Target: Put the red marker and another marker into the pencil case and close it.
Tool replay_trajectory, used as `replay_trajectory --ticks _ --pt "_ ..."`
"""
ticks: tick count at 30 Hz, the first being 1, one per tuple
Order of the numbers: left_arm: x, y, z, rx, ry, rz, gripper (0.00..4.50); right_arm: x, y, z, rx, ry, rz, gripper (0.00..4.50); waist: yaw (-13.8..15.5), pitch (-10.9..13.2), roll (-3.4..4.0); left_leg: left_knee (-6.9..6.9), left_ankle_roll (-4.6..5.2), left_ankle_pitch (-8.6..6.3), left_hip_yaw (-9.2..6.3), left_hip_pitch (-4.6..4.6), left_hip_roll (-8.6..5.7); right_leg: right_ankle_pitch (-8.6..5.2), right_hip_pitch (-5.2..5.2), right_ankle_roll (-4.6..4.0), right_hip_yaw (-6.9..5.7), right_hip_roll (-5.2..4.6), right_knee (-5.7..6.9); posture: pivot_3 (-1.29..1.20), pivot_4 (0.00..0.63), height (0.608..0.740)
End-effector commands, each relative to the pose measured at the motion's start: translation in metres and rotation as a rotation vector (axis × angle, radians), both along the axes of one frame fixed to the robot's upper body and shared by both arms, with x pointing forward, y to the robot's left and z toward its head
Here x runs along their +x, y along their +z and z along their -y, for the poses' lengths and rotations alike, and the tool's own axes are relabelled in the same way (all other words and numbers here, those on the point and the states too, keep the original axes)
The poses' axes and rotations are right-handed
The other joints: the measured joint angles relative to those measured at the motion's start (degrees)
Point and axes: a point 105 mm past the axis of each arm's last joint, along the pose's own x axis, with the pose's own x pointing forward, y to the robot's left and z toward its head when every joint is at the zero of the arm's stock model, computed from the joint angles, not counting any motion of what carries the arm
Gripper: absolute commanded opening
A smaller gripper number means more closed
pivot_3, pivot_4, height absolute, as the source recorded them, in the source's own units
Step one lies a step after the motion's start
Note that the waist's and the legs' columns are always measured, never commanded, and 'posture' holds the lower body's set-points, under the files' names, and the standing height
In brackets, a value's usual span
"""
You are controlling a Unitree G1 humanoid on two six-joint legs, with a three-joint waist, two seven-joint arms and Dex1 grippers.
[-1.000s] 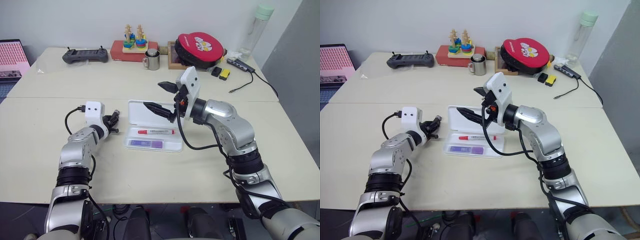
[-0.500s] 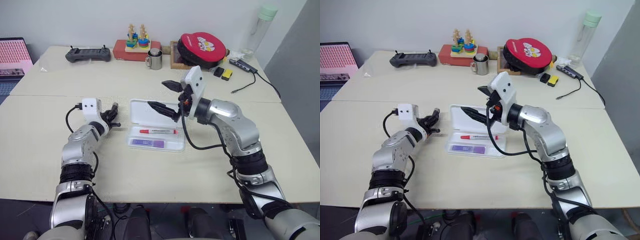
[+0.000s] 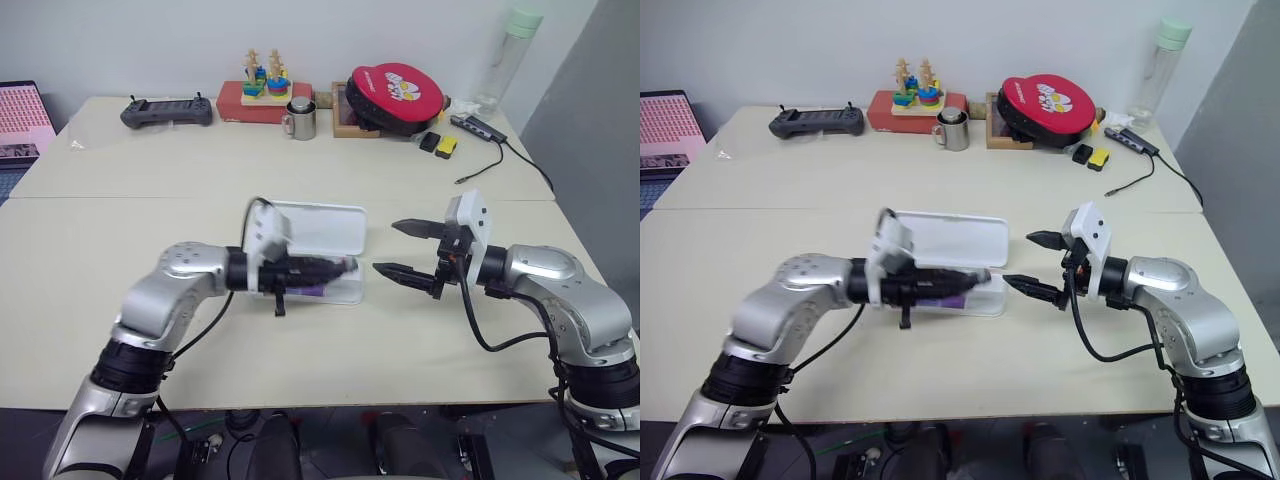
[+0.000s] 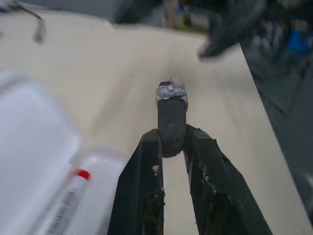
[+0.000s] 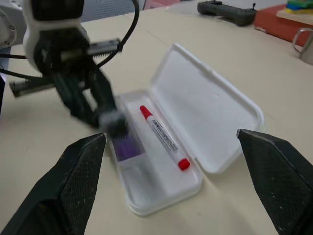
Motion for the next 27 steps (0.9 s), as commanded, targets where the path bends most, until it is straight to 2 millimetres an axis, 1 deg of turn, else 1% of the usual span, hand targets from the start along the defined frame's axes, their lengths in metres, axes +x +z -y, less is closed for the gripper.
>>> replay_trajectory --ticks 1,4,7,12,17,18,19,21,23,26,27 --pt "0.014 -0.008 -0.002 0.12 -0.057 0.07 0.38 -0.01 0.012 -0.004 0.01 -0.005 0.064 4.5 -0.1 0.0 0.0 0.04 0.04 0.03 -0.01 0.0 0.01 -0.03 0.0 -0.05 0.0 0.01 0.0 0.0 0.15 0.74" --pt "0.023 -0.021 -0.004 0.202 -0.077 0.092 0.38 -0.012 0.012 -0.005 0.012 -0.024 0.071 4.5 -0.1 0.0 0.0 0.11 0.09 0.06 0.01 -0.01 -0.01 -0.06 0.01 -0.11 0.07 0.0 0.0 0.0 0.15 0.74" --pt "0.032 -0.021 0.0 0.188 -0.078 0.13 0.38 -0.013 0.013 -0.004 0.015 -0.053 0.079 4.5 0.0 0.0 0.0 0.11 0.09 0.06 0.04 -0.05 -0.03 0.04 0.02 0.08 0.05 -0.02 -0.02 0.0 0.15 0.74" --pt "0.031 -0.02 0.011 0.147 -0.112 0.103 0.38 -0.022 0.005 -0.003 0.004 -0.065 0.055 4.5 0.3 0.0 0.0 0.03 0.1 0.05 -0.02 -0.25 -0.01 -0.04 -0.09 -0.05 -0.07 0.0 -0.01 0.0 0.15 0.74" --pt "0.031 -0.022 0.012 0.142 -0.126 0.082 0.38 -0.023 0.004 -0.004 0.0 -0.067 0.05 4.5 0.1 0.0 0.0 0.04 0.1 0.05 -0.03 -0.25 -0.02 -0.07 -0.09 -0.03 -0.08 0.0 0.0 0.0 0.15 0.74" --pt "0.03 -0.021 0.013 0.139 -0.128 0.07 1.07 -0.023 0.004 -0.004 -0.001 -0.068 0.052 4.5 0.1 0.0 0.0 0.04 0.1 0.05 -0.04 -0.23 -0.01 -0.08 -0.09 -0.02 -0.09 0.0 0.03 0.0 0.15 0.74" --pt "0.03 -0.021 0.013 0.137 -0.129 0.063 1.16 -0.023 0.005 -0.004 -0.002 -0.069 0.052 4.5 0.1 0.0 0.0 0.03 0.1 0.05 -0.05 -0.23 -0.01 -0.08 -0.08 -0.01 -0.1 0.0 0.04 0.0 0.15 0.74" --pt "0.03 -0.022 0.012 0.147 -0.127 0.069 1.59 -0.022 0.005 -0.003 0.001 -0.071 0.054 4.5 0.2 0.0 0.0 0.05 0.1 0.05 -0.06 -0.23 -0.01 -0.06 -0.07 0.02 -0.1 0.0 0.04 0.0 0.15 0.74" --pt "0.03 -0.022 0.01 0.146 -0.118 0.073 1.89 -0.021 0.006 -0.003 -0.002 -0.067 0.054 4.5 0.2 0.0 0.0 0.09 0.1 0.05 -0.06 -0.23 -0.01 -0.03 -0.06 0.08 -0.09 0.0 0.04 0.0 0.15 0.74" --pt "0.031 -0.021 0.007 0.15 -0.099 0.084 2.49 -0.019 0.006 -0.003 -0.006 -0.062 0.056 4.5 0.2 0.0 0.0 0.11 0.11 0.06 -0.06 -0.23 -0.01 -0.01 -0.05 0.1 -0.09 0.0 0.04 0.0 0.15 0.74" --pt "0.032 -0.02 0.006 0.147 -0.092 0.089 2.78 -0.018 0.006 -0.003 -0.008 -0.06 0.057 4.5 0.2 0.0 0.0 0.11 0.11 0.06 -0.06 -0.22 -0.01 -0.01 -0.05 0.1 -0.09 0.0 0.04 0.0 0.15 0.74"
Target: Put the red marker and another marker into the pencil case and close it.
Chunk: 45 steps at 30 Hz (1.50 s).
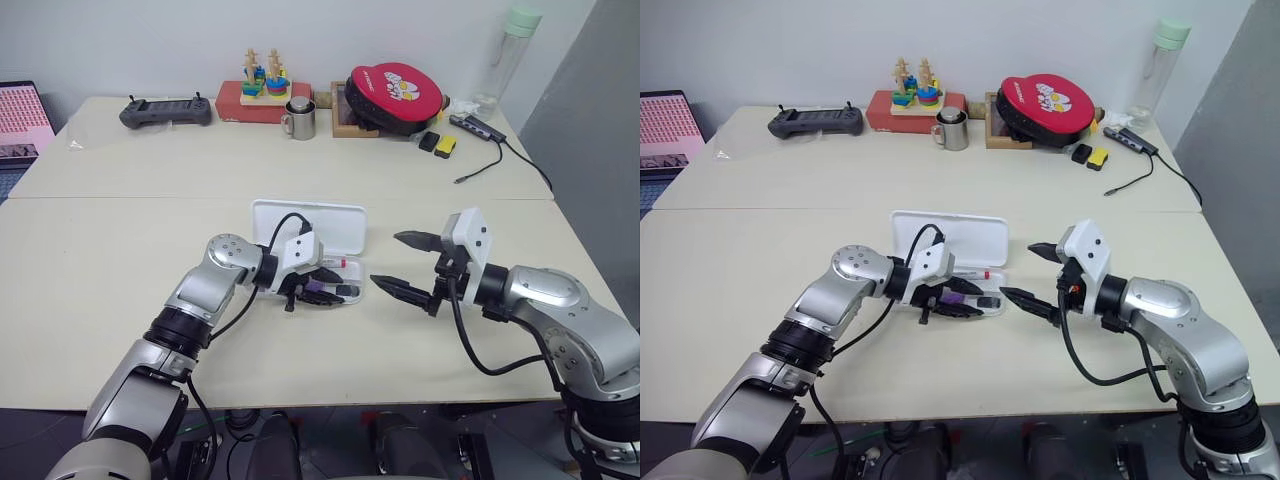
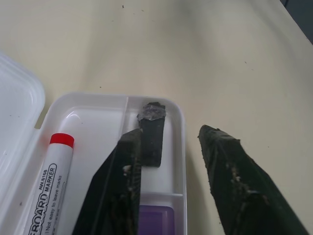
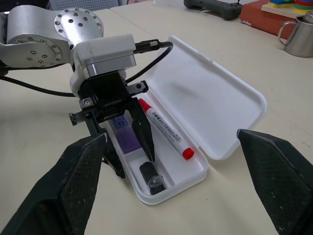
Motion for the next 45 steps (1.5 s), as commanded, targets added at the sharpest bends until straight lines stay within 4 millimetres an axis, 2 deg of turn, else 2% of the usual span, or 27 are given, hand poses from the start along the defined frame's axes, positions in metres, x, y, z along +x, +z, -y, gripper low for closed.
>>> replay_trajectory --ticks 1,4,8,9,13,16,19,21,23,26,29,35,40,42,45 --pt "0.003 0.013 -0.002 -0.019 0.013 0.06 2.98 0.001 0.012 0.0 0.002 0.015 0.053 4.5 0.0 0.0 0.0 0.0 0.0 0.0 0.0 0.0 0.0 0.0 0.0 0.0 0.0 0.0 0.0 0.0 0.15 0.74" --pt "0.003 0.016 -0.002 -0.035 0.024 0.066 3.71 0.002 0.013 0.0 0.002 0.016 0.058 4.5 0.0 0.0 0.0 0.0 0.0 0.0 0.0 0.0 0.0 0.0 0.0 -0.01 0.0 0.0 0.0 0.0 0.15 0.74" --pt "-0.001 0.056 -0.008 -0.232 0.101 0.058 4.46 0.02 0.035 -0.004 0.05 0.006 0.113 4.5 -0.3 0.0 0.01 0.0 0.0 0.0 0.0 0.0 0.0 0.0 0.0 -0.01 0.0 0.0 0.02 0.0 0.15 0.74" --pt "-0.003 0.066 -0.013 -0.29 0.132 0.058 4.46 0.028 0.043 -0.005 0.063 -0.001 0.122 4.5 -0.4 0.0 0.01 0.01 0.0 0.0 -0.01 0.01 0.02 0.0 -0.01 -0.01 0.01 0.01 0.03 0.0 0.15 0.74" --pt "-0.005 0.094 -0.044 -0.491 0.272 0.008 4.5 0.063 0.056 -0.011 0.072 -0.058 0.117 3.75 -0.9 0.0 0.03 0.0 0.0 0.0 0.02 0.14 0.04 0.01 0.04 0.0 0.05 0.01 0.09 0.0 0.15 0.74" --pt "-0.003 0.096 -0.065 -0.495 0.359 0.027 4.5 0.075 0.054 -0.018 0.038 -0.042 0.119 2.99 -0.8 0.0 0.03 -0.06 0.0 0.01 -0.01 0.27 0.06 -0.01 0.14 -0.03 0.0 0.04 0.11 0.0 0.15 0.74" --pt "-0.01 0.101 -0.096 -0.529 0.479 0.051 4.5 0.115 0.052 -0.035 -0.016 -0.1 0.094 2.22 -0.6 0.0 0.06 -0.06 0.0 0.0 0.07 0.26 0.04 -0.01 0.14 -0.05 0.06 0.01 0.04 0.0 0.15 0.74" --pt "-0.015 0.104 -0.11 -0.549 0.54 0.068 4.5 0.133 0.047 -0.048 -0.075 -0.115 0.089 1.74 -1.2 0.1 0.1 -0.04 0.0 0.0 0.16 0.23 0.04 0.14 0.06 -0.25 0.14 -0.01 0.05 0.0 0.15 0.74" --pt "-0.017 0.107 -0.12 -0.583 0.591 0.083 4.5 0.146 0.044 -0.06 -0.105 -0.125 0.083 1.35 -1.4 0.1 0.09 -0.09 0.0 0.0 0.14 0.2 0.07 0.14 0.0 -0.27 0.09 0.01 0.08 0.0 0.15 0.74" --pt "-0.019 0.108 -0.129 -0.625 0.636 0.083 4.5 0.161 0.037 -0.067 -0.152 -0.158 0.093 0.65 -0.8 0.1 0.09 -0.16 -0.01 0.0 0.04 0.19 0.07 0.11 0.03 -0.34 -0.04 0.01 0.08 0.0 0.15 0.74" --pt "-0.026 0.105 -0.129 -0.622 0.646 0.076 4.5 0.165 0.026 -0.076 -0.217 -0.125 0.103 0.03 -0.3 0.1 0.09 -0.15 -0.03 -0.02 0.07 0.13 0.01 0.11 0.04 -0.35 -0.03 -0.05 0.02 0.0 0.15 0.74" --pt "-0.031 0.107 -0.13 -0.627 0.665 0.09 4.5 0.164 0.013 -0.08 -0.303 -0.055 0.079 0.03 -0.3 0.1 0.09 -0.16 -0.05 -0.03 0.07 0.11 0.04 0.12 -0.01 -0.35 -0.05 -0.04 0.06 0.0 0.15 0.74" --pt "-0.032 0.107 -0.128 -0.614 0.665 0.093 4.5 0.155 0.021 -0.087 -0.258 0.038 0.064 0.03 -0.5 0.1 0.09 -0.16 -0.05 -0.03 0.07 0.16 0.05 0.12 0.0 -0.35 -0.04 -0.02 0.1 0.0 0.15 0.74" --pt "-0.033 0.109 -0.129 -0.617 0.664 0.096 4.5 0.148 0.02 -0.088 -0.275 0.101 0.057 0.03 -0.5 0.1 0.09 -0.16 -0.05 -0.03 0.07 0.16 0.05 0.12 0.0 -0.35 -0.04 -0.01 0.1 0.0 0.15 0.74" --pt "-0.035 0.106 -0.128 -0.57 0.656 0.091 4.5 0.126 0.006 -0.089 -0.345 0.246 0.053 0.03 -0.5 0.1 0.1 -0.16 -0.06 -0.03 0.07 0.15 0.05 0.12 0.0 -0.35 -0.03 -0.02 0.08 0.0 0.15 0.74"
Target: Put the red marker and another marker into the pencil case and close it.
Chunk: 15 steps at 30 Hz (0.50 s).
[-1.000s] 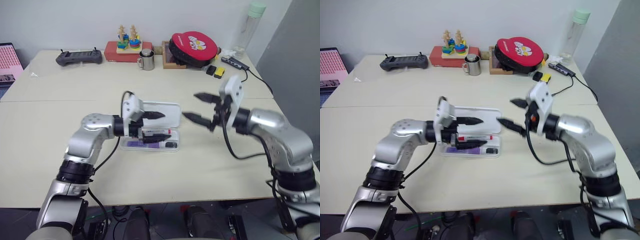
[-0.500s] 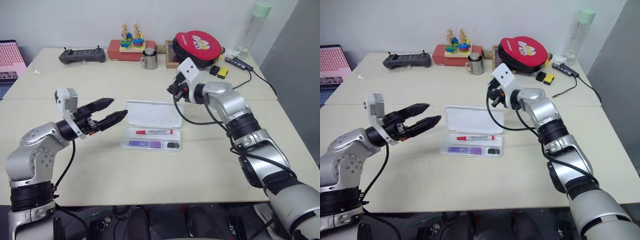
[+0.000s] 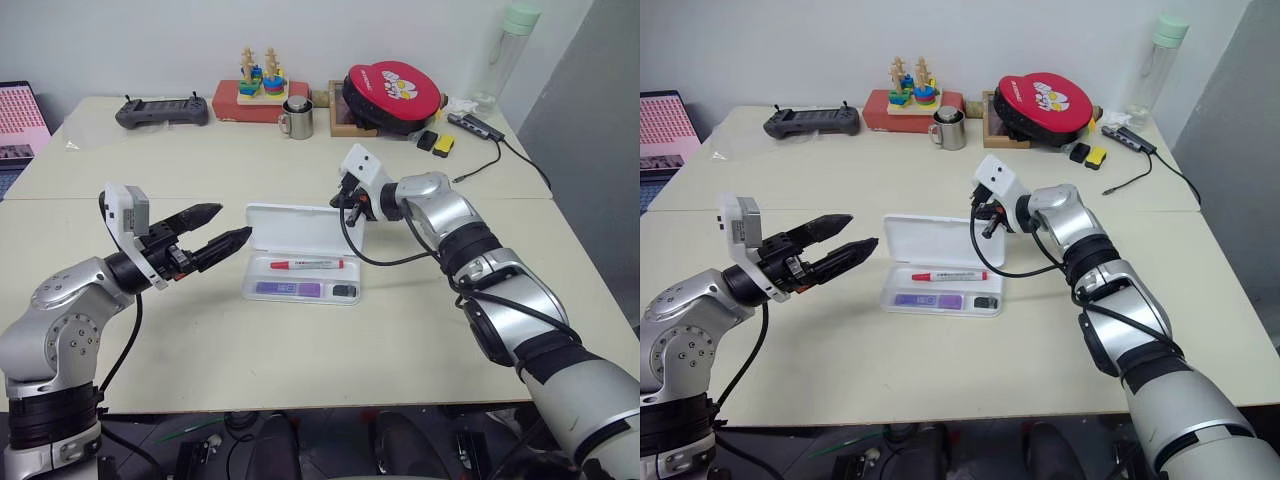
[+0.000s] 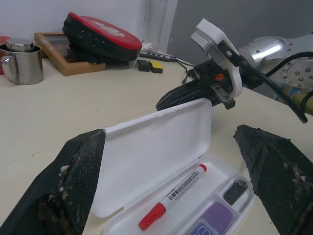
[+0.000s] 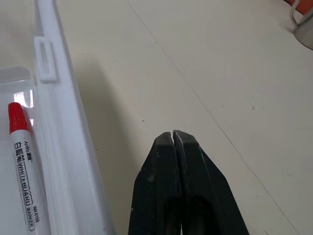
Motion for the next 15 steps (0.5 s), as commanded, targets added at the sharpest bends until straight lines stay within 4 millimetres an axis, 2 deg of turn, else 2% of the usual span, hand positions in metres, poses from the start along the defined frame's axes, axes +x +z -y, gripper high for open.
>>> replay_trajectory --ticks 1,3,6,11,13,15 --pt "-0.007 0.009 0.0 0.061 -0.02 0.029 4.5 -0.028 0.003 -0.008 -0.057 0.196 0.022 0.03 0.0 0.0 0.0 -0.01 0.0 0.0 0.0 0.0 0.0 0.0 0.0 0.0 0.0 0.0 0.0 0.0 0.15 0.74" --pt "-0.008 0.006 0.002 0.081 -0.041 0.01 4.5 -0.044 -0.008 -0.012 -0.068 0.255 0.004 0.03 0.0 0.0 0.0 -0.04 -0.02 -0.01 0.0 0.01 0.0 -0.01 0.01 -0.01 -0.01 0.0 -0.01 0.0 0.15 0.74" --pt "-0.01 0.005 0.006 0.1 -0.071 0.0 4.5 -0.059 -0.021 -0.013 -0.091 0.274 0.0 0.03 0.1 0.0 0.01 -0.03 -0.03 -0.02 -0.01 0.01 0.0 -0.01 0.01 -0.01 -0.01 0.0 0.01 0.0 0.15 0.74" --pt "-0.008 0.002 0.012 0.113 -0.088 -0.007 4.5 -0.066 -0.067 -0.008 -0.205 0.215 -0.022 0.03 0.1 0.0 -0.02 0.03 -0.03 -0.01 -0.01 0.05 0.01 -0.01 0.04 0.01 -0.01 0.0 0.01 0.0 0.15 0.74" --pt "-0.007 -0.006 0.014 0.133 -0.098 -0.033 4.5 -0.069 -0.085 -0.005 -0.231 0.191 -0.042 0.03 0.1 0.0 -0.02 0.04 -0.03 -0.01 0.0 0.11 0.01 -0.01 0.07 0.02 0.01 0.0 0.01 0.0 0.15 0.74" --pt "-0.006 -0.011 0.015 0.149 -0.1 -0.049 4.5 -0.072 -0.089 -0.006 -0.209 0.178 -0.064 0.03 0.1 -0.1 -0.08 0.05 -0.03 -0.01 0.0 0.25 0.01 -0.02 0.18 0.06 0.02 0.0 0.0 0.0 0.15 0.74"
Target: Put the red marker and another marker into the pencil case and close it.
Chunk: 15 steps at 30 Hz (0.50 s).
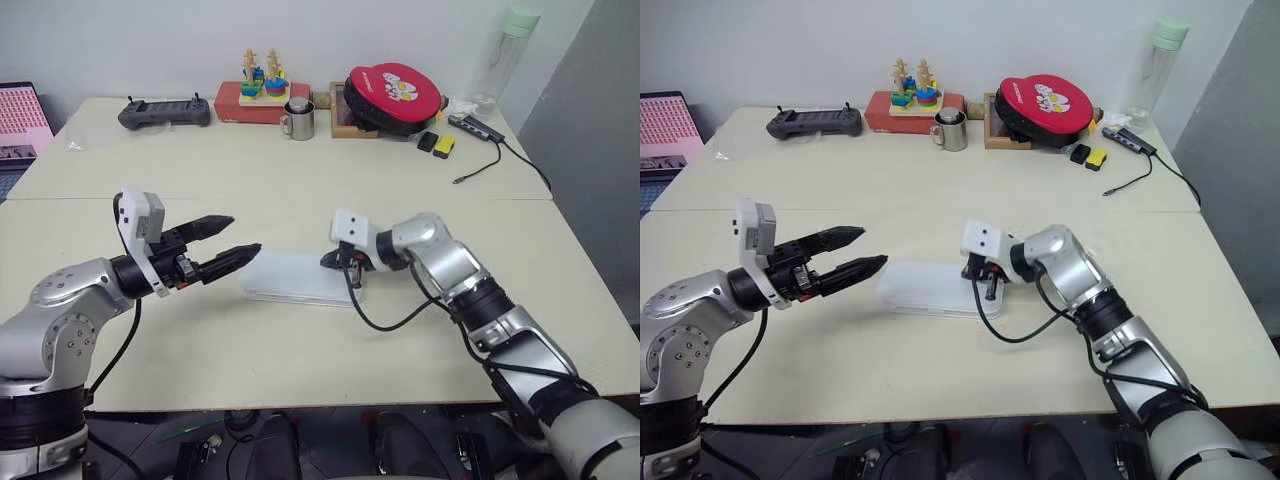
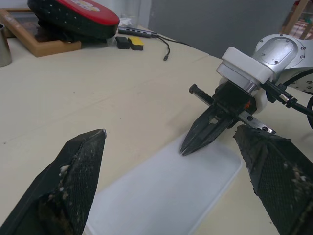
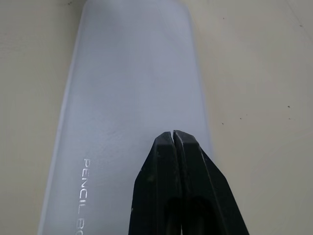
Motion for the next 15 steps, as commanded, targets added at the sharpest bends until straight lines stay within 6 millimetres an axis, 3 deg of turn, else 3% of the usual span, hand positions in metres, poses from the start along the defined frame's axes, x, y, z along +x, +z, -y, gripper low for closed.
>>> replay_trajectory --ticks 1,4,9,12,15 --pt "0.0 0.0 0.004 0.053 -0.016 0.021 4.5 -0.006 -0.029 0.006 -0.038 -0.059 -0.067 0.03 0.0 0.0 -0.04 0.0 0.0 0.0 -0.01 0.06 0.01 -0.01 0.06 0.02 0.0 0.01 0.0 0.0 0.15 0.74" --pt "0.003 -0.004 0.006 0.058 -0.01 0.018 4.5 -0.005 -0.024 0.01 0.015 -0.1 -0.071 0.03 0.0 -0.1 -0.06 0.03 0.0 0.01 0.0 0.06 0.01 0.02 0.07 0.1 0.02 0.01 0.0 0.0 0.15 0.74" --pt "0.025 -0.01 -0.003 0.064 0.125 0.026 4.5 0.0 0.004 0.022 0.223 -0.205 -0.103 0.19 0.2 -0.1 -0.07 0.06 0.0 0.01 -0.02 0.05 0.0 0.03 0.09 0.08 -0.01 0.01 -0.01 0.0 0.15 0.74" --pt "0.044 -0.026 -0.023 0.115 0.295 0.009 4.5 0.01 0.026 0.076 0.426 -0.421 -0.097 0.82 1.1 -0.1 -0.07 0.07 0.0 0.01 -0.02 -0.04 -0.01 0.05 0.07 0.05 0.0 0.0 -0.06 0.0 0.15 0.74" --pt "0.045 -0.032 -0.054 0.154 0.397 -0.003 4.5 0.008 0.03 0.115 0.471 -0.552 -0.091 1.4 1.5 0.0 -0.06 0.06 -0.01 0.01 0.02 -0.12 -0.04 0.06 0.01 0.03 0.03 -0.04 -0.11 0.0 0.15 0.74"
